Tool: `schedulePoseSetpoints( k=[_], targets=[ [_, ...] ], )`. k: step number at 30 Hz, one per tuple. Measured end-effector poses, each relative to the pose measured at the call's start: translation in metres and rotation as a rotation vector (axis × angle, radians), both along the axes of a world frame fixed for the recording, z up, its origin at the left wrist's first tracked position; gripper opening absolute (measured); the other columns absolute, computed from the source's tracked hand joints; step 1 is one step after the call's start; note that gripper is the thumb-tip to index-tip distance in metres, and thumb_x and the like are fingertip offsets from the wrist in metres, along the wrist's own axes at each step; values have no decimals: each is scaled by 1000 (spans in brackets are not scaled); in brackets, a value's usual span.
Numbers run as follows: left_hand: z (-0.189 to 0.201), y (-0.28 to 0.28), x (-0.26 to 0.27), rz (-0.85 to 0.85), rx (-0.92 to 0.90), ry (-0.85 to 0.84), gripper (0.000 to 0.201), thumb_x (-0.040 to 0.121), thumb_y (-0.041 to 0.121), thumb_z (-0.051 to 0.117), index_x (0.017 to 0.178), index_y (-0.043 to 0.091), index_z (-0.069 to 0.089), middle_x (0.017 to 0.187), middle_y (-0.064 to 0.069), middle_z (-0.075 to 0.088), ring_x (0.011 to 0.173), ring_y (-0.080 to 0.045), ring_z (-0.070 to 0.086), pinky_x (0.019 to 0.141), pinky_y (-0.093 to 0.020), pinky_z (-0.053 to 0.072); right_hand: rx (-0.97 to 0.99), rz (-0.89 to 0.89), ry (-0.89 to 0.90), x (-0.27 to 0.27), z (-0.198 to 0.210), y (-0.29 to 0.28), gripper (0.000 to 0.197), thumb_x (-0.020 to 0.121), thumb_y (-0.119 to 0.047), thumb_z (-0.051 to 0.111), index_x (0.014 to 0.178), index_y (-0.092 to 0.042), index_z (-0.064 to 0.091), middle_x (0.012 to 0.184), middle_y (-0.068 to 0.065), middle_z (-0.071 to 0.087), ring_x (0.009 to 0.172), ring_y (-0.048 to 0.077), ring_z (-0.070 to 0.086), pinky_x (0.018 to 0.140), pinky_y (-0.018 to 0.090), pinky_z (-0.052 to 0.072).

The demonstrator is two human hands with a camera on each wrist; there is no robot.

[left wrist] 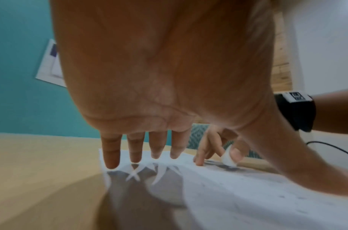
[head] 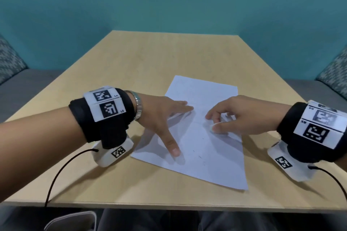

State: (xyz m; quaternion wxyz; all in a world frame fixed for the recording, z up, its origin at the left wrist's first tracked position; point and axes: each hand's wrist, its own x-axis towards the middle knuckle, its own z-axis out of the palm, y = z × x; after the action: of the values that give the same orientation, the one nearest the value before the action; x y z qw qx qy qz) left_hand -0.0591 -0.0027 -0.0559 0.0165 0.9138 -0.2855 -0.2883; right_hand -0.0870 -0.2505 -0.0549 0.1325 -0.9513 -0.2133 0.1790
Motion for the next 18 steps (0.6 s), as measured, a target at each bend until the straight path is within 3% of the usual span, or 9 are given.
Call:
schedulePoseSetpoints(
  k=[3, 5, 7, 10, 15, 18],
  targets=[
    [0, 16, 3, -9, 33, 7, 137, 44, 77, 80, 150, 53, -3, 157, 29, -10, 144, 3, -15, 121, -42, 1, 7, 2, 13, -4, 5, -6, 20, 90, -45, 68, 82, -27, 66, 119, -31, 65, 103, -19, 54, 82, 16, 43],
    [-4, 20, 6, -16, 58, 6, 138, 42, 79, 79, 147, 56, -8, 157, 28, -13, 143, 2, -21, 120, -46, 0, 54, 1, -47, -4, 7, -1, 19, 91, -45, 68, 87, -27, 69, 103, -24, 70, 98, -8, 61, 86, 23, 50],
    [-8, 18, 6, -19, 70, 13, 138, 42, 81, 78, 145, 59, -11, 158, 26, -15, 144, -1, -19, 120, -49, 2, 104, 2, -114, -2, 7, 13, 17, 91, -41, 69, 84, -25, 68, 83, -14, 68, 78, 0, 59, 73, 21, 49],
    [-7, 11, 6, -28, 90, -6, 136, 39, 81, 78, 141, 65, -12, 159, 22, -14, 147, -6, -10, 119, -50, 9, 80, 22, -144, 4, 5, 40, 18, 89, -36, 72, 82, -21, 67, 72, -6, 64, 64, 7, 52, 59, 21, 41],
    [-3, 5, 7, -42, 146, -16, 132, 40, 78, 80, 141, 67, -4, 159, 19, -20, 149, -10, -6, 119, -51, 14, -11, 10, -129, 19, 1, 67, 26, 85, -27, 73, 65, -23, 59, 56, -11, 54, 56, 4, 50, 54, 22, 37],
    [-1, 2, 7, -23, 154, 11, 129, 35, 76, 82, 138, 71, 4, 156, 24, -23, 149, -9, 2, 117, -49, 21, 24, 57, -43, 13, 0, 73, 21, 84, -23, 75, 67, -18, 63, 56, -8, 61, 53, 2, 52, 52, 17, 38]
  ],
)
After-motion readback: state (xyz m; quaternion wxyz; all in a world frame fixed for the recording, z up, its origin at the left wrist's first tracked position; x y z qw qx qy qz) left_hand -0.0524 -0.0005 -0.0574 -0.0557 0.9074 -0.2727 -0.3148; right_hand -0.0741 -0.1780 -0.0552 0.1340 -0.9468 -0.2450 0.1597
